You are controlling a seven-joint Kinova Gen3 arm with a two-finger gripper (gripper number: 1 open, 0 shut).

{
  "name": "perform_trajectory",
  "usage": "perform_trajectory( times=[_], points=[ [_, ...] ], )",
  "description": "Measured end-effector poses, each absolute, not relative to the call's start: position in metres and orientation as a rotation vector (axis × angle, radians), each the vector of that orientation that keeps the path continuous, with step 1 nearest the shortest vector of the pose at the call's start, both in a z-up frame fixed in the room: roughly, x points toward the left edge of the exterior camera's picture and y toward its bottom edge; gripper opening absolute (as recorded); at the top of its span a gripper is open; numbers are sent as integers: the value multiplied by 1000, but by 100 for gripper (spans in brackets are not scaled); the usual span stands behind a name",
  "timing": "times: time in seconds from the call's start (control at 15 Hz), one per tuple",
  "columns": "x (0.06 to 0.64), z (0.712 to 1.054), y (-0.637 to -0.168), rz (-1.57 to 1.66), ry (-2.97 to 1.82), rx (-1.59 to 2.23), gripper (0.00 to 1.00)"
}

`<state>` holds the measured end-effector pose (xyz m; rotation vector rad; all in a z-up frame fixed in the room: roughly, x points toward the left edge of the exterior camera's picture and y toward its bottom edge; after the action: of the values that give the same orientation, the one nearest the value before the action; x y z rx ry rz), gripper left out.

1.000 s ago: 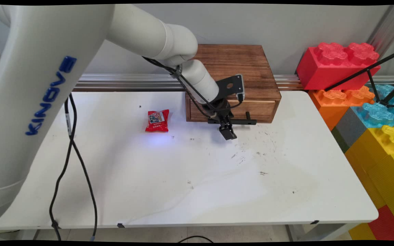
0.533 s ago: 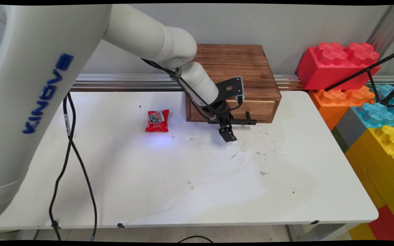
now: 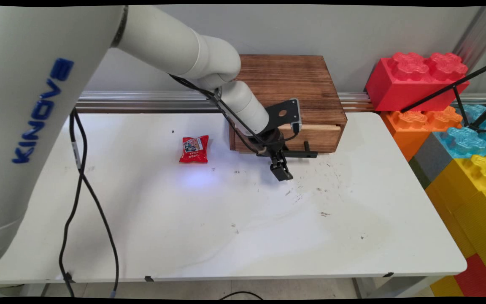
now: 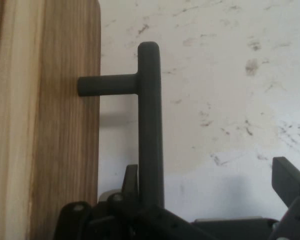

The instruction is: Open the drawer

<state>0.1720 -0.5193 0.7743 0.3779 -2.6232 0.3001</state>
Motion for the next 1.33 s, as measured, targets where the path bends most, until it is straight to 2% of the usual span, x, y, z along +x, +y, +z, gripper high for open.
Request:
perform_trajectory(
  times=[1.33],
  points=[
    [154, 773, -453, 226, -2596, 372, 100]
  ],
)
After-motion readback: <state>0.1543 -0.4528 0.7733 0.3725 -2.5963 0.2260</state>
